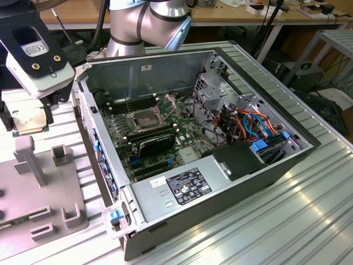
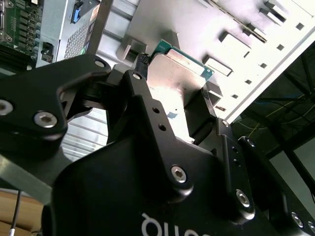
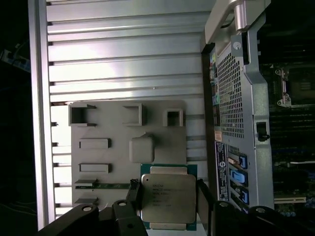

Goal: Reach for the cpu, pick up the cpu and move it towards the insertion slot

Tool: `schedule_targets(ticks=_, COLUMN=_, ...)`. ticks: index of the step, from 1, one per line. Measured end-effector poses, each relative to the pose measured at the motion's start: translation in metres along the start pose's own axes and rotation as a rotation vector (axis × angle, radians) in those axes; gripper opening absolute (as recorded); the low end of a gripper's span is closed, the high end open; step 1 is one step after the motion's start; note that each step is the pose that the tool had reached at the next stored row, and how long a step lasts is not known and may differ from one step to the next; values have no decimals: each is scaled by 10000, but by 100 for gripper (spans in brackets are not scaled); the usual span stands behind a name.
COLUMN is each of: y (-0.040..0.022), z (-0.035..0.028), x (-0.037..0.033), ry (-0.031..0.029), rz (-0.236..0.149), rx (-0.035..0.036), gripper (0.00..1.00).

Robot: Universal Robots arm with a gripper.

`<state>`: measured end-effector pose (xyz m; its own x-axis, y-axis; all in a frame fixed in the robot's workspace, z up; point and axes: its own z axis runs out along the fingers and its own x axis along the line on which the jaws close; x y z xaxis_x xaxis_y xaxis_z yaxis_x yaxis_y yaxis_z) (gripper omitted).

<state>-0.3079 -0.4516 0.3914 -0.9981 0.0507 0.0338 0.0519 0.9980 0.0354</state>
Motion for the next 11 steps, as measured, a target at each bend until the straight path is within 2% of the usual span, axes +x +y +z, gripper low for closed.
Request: schedule_targets(ticks=11, y=4, z=-3, x=-68, ry=1, rz=1, rx=1, gripper=55)
